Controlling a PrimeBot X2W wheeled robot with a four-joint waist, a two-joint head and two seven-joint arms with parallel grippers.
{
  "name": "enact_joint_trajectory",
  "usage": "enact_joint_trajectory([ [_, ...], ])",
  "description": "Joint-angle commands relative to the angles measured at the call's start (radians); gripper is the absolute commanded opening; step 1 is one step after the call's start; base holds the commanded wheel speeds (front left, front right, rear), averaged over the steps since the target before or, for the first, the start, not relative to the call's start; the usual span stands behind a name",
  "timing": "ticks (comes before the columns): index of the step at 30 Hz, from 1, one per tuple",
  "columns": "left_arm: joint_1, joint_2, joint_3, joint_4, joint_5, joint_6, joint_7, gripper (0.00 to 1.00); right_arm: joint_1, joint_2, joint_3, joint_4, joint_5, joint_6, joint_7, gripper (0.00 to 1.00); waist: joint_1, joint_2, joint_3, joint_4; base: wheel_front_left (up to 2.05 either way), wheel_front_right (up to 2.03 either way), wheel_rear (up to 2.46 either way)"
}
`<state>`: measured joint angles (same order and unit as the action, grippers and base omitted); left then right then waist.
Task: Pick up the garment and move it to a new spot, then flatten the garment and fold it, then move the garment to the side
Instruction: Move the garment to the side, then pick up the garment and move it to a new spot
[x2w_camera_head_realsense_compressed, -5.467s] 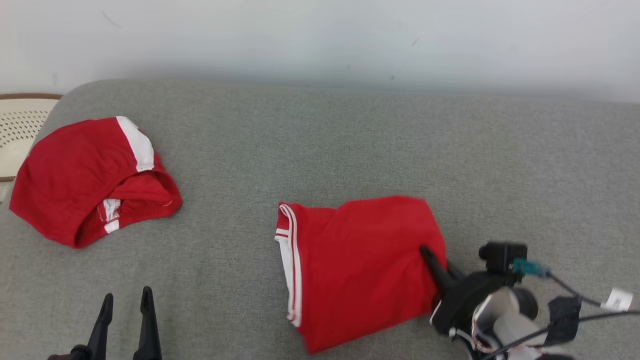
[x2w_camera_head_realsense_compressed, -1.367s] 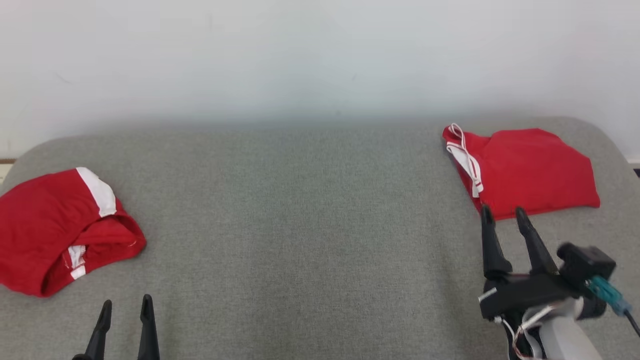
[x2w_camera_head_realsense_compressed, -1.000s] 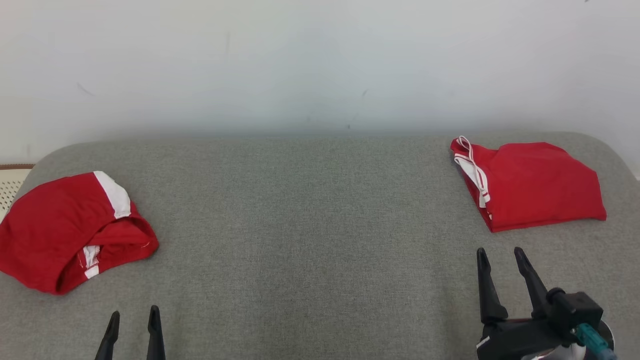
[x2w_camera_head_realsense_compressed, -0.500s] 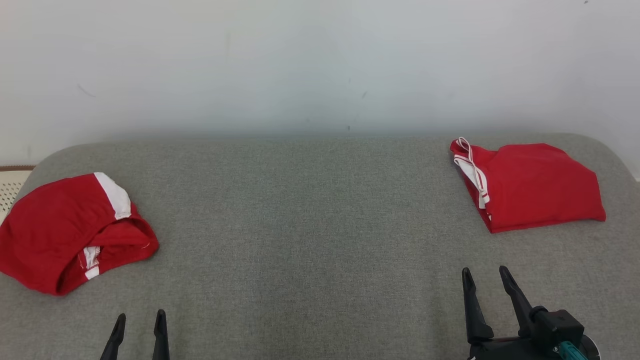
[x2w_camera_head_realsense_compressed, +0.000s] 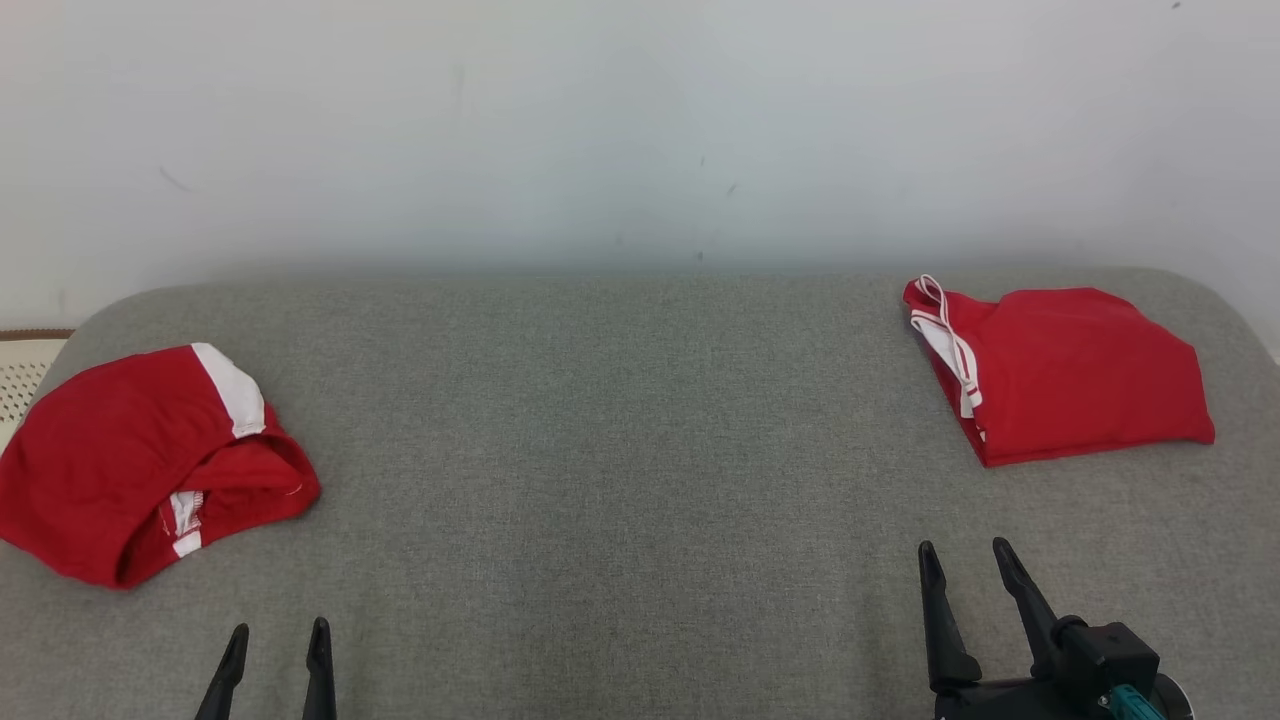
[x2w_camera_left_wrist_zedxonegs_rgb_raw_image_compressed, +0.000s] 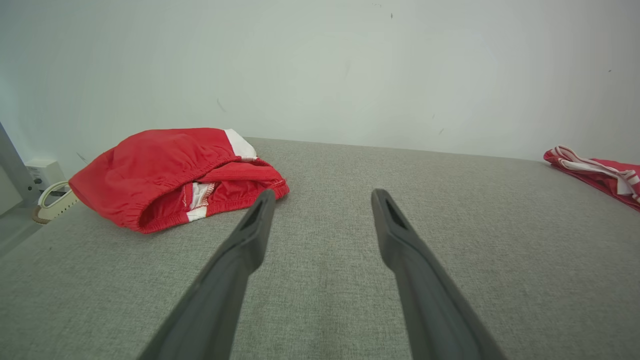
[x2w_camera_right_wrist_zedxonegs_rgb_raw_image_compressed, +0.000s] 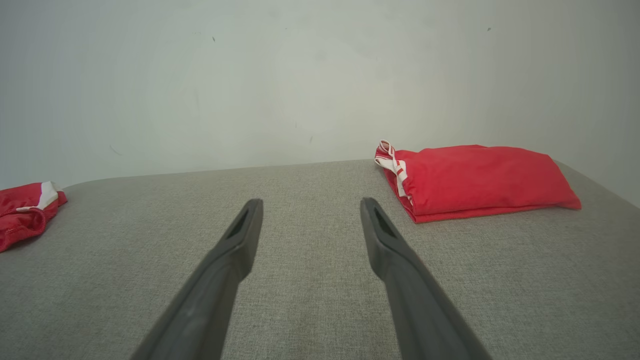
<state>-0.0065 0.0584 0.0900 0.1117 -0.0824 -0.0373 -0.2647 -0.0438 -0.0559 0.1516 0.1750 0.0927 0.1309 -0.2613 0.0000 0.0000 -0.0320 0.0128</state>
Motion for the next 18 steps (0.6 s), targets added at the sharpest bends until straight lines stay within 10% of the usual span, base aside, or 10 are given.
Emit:
enact_joint_trajectory([
  [1, -0.009, 0.006, 0.004, 0.000, 0.006, -0.002, -0.001, 1.00, 0.004, 0.003, 0.001, 0.001, -0.005, 0.000, -0.004, 1.00, 0.0000, 0.0000, 0.000, -0.001, 0.00, 0.00, 0.00],
  [18, -0.013, 0.004, 0.010, 0.003, 0.004, -0.009, -0.001, 1.00, 0.007, 0.006, -0.003, -0.001, -0.009, 0.000, -0.004, 1.00, 0.0000, 0.0000, 0.007, 0.002, 0.00, 0.00, 0.00],
])
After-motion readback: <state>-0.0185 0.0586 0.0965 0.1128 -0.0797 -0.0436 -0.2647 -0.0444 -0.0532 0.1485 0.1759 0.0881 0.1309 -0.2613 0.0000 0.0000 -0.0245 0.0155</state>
